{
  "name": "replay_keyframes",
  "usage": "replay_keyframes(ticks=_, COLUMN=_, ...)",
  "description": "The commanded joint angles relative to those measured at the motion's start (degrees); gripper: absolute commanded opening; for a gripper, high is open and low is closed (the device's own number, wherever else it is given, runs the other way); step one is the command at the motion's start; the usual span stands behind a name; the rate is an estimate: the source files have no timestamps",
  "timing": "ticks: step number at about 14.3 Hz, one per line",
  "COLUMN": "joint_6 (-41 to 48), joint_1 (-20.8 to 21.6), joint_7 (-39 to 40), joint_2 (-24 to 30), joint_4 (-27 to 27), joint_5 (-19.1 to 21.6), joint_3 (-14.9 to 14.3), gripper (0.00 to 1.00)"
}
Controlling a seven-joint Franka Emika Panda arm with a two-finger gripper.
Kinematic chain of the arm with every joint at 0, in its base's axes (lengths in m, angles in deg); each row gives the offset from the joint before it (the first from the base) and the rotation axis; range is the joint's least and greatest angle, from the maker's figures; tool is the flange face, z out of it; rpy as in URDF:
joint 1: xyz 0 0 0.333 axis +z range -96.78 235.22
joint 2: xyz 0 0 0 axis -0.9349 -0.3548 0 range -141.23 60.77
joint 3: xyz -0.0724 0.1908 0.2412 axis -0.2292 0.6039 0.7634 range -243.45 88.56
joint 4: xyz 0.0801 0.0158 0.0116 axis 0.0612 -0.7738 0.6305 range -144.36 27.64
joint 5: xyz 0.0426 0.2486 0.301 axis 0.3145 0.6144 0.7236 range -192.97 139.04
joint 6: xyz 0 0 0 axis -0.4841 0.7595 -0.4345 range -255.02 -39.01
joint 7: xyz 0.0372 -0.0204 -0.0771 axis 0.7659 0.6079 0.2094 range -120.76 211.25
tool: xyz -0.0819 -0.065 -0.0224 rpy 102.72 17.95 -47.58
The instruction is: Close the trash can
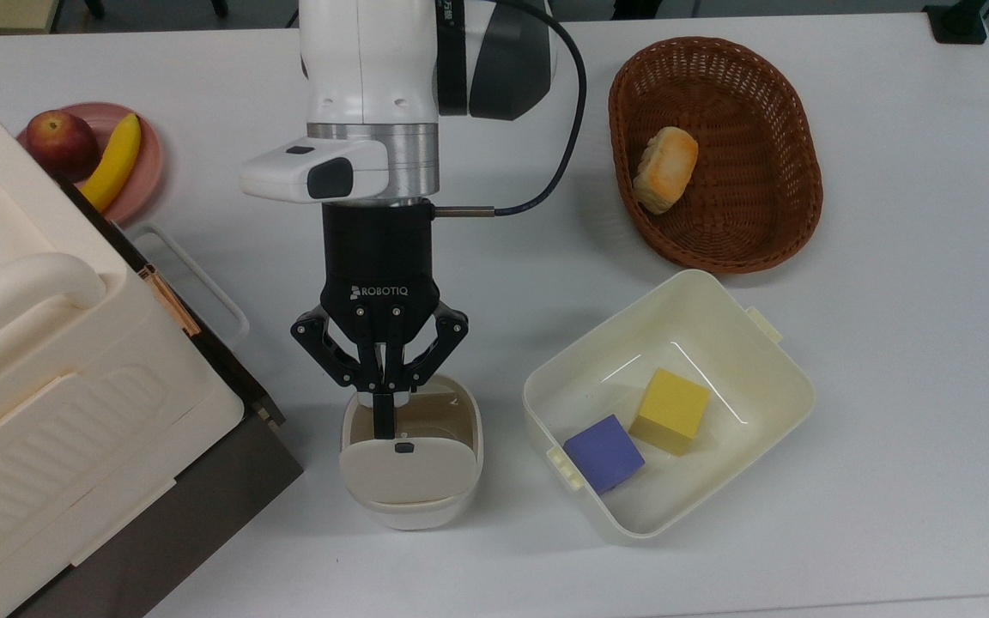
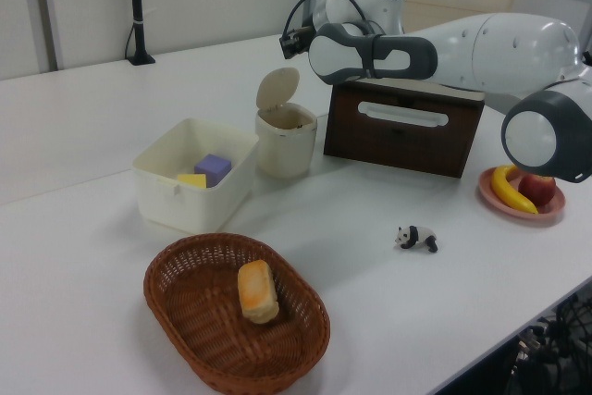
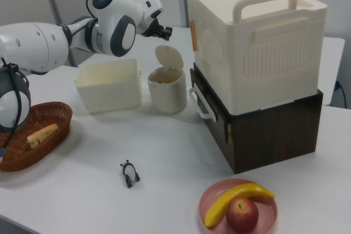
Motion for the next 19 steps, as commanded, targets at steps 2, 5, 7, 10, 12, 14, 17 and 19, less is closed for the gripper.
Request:
replay_keyframes(ticks=2, joint_6=-2.79, joint_1=0.27, joint_7=0.92, joint_2=-0.88, joint_4=0.52, joint_5=-0.52, joint_3=-0.69, gripper=0.01)
replay_keyframes(ticks=5, joint_6=-2.79, joint_1=0.36, joint_7=0.92, joint_2=-1.15, joint_4=0.26, joint_5=-0.69, joint_3=-0.69, gripper=0.01)
replay_keyframes(ticks=7, joint_6=-2.79, joint_1=0.45, joint_7=0.83, joint_2=-1.15, joint_4=0.26, joint_5=-0.78, joint_3=-0.6, gripper=0.01)
replay_keyframes(ticks=10, joint_6=-2.79, joint_1=0.54, joint_7=0.74, joint_2=-1.23, joint_4=0.17, joint_5=-1.13, joint_3=-0.6, gripper=0.01)
replay_keyframes(ticks=12, joint_6=-2.79, joint_1=0.62, joint_7=0.74, joint_2=-2.37, joint_4=0.26, joint_5=-1.22, joint_3=-0.6, gripper=0.01)
replay_keyframes(ticks=14, joint_6=-2.79, joint_1=0.71, joint_7=0.65, joint_2=-3.08, joint_4=0.26, joint_5=-2.36, joint_3=-0.6, gripper=0.01)
replay_keyframes(ticks=17, joint_6=-2.79, joint_1=0.62, joint_7=0.65, joint_2=-3.34, joint_4=0.26, joint_5=-2.54, joint_3=-0.6, gripper=0.01)
replay_keyframes(ticks=19, joint_6=-2.79, joint_1=0.62, joint_7=0.65, joint_2=-3.26, joint_4=0.08, joint_5=-2.63, joint_3=-0.52, gripper=0.01)
